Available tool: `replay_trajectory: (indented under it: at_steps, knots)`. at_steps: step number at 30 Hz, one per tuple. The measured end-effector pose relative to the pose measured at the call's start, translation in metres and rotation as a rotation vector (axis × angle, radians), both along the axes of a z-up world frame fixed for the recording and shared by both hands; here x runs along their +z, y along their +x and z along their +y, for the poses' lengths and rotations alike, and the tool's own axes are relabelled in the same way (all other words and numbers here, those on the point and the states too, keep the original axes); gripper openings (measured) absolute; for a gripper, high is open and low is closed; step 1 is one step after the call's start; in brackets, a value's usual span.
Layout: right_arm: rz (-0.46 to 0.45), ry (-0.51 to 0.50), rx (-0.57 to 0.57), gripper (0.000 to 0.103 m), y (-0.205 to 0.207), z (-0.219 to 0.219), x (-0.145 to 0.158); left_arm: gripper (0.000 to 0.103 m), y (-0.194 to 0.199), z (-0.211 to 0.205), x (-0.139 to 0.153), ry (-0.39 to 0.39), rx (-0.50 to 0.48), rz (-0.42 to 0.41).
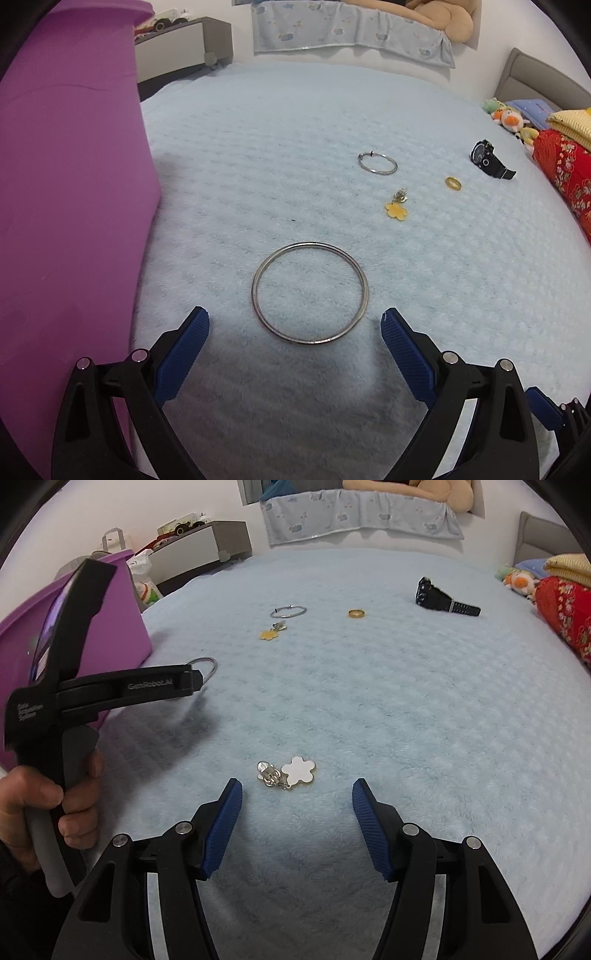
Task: Organize jewelry
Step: 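Lower the left tool over the silver bangle while the right tool approaches the white flower charm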
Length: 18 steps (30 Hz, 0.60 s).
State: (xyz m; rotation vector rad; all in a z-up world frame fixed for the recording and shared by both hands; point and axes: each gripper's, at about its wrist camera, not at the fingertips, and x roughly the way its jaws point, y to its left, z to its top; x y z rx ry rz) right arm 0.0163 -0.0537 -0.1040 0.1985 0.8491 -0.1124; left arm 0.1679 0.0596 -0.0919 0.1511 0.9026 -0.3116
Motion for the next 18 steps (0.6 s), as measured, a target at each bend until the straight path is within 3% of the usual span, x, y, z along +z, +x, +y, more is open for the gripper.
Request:
replay_trajectory:
  at_steps: [18]
  knots:
    - [-0.011,-0.1,-0.008,0.06,0.009,0.01,-0.009,0.094,0.033,-0.015,-0.013,0.025,-0.053,0.024]
